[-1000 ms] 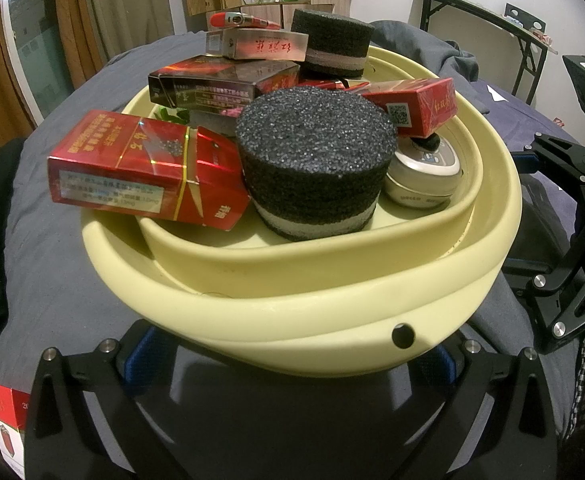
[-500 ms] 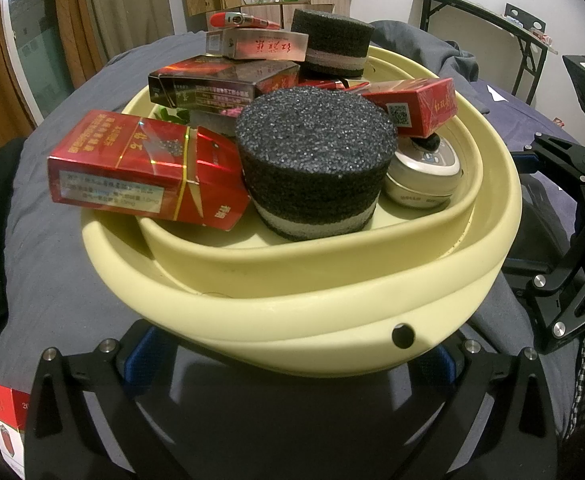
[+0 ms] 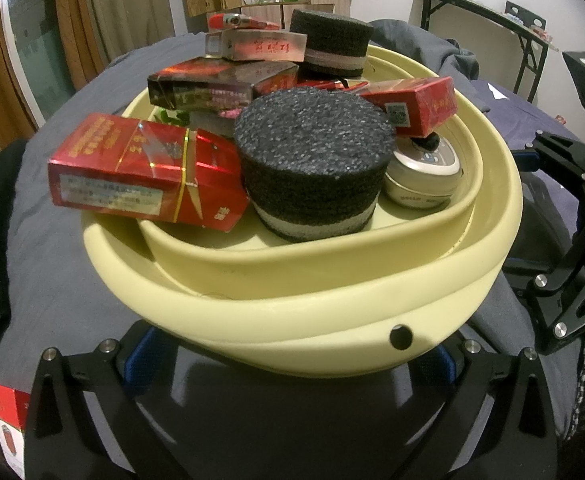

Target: Organize rigid objects

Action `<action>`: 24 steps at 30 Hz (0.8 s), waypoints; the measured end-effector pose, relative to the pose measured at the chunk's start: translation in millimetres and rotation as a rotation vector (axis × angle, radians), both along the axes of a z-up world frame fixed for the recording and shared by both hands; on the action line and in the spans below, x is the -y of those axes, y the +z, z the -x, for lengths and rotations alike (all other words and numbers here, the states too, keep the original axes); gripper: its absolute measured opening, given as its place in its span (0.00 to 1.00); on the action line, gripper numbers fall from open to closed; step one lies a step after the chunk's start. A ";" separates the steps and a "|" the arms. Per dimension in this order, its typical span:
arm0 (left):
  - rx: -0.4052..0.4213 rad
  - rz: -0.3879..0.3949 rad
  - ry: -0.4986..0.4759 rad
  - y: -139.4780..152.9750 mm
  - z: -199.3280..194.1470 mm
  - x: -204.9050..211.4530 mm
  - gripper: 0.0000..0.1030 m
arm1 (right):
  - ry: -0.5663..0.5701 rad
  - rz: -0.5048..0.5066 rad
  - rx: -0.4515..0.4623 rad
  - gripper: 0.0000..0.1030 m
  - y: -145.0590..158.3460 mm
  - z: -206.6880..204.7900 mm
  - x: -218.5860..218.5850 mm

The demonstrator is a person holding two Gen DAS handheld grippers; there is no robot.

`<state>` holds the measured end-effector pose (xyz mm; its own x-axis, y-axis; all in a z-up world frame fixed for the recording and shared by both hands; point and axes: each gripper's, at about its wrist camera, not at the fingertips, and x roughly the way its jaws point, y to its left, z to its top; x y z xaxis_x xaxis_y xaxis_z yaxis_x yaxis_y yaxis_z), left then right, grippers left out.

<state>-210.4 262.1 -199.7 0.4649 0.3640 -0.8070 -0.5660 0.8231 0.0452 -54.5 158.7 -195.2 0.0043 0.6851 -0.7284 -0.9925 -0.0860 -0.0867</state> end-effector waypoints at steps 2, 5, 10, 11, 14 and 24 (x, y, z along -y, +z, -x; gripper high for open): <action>0.006 0.016 0.000 0.3 1.0 -1.2 1.00 | 0.000 0.000 0.000 1.00 -0.1 -0.5 -0.2; 0.008 0.014 0.002 0.4 2.0 -0.1 1.00 | 0.000 0.000 0.000 1.00 0.1 0.1 0.2; 0.009 0.012 0.004 -1.7 2.5 0.1 1.00 | 0.000 0.000 0.000 1.00 -0.1 -0.6 -0.2; 0.010 0.012 0.004 -1.9 2.8 0.1 1.00 | 0.000 0.000 0.000 1.00 -0.1 -0.4 -0.2; 0.009 0.010 0.004 -2.0 2.9 0.1 1.00 | 0.000 0.000 0.000 1.00 -0.1 -0.5 -0.2; 0.010 0.010 0.004 -2.4 2.3 -0.8 1.00 | 0.000 0.000 0.000 1.00 0.0 0.3 0.1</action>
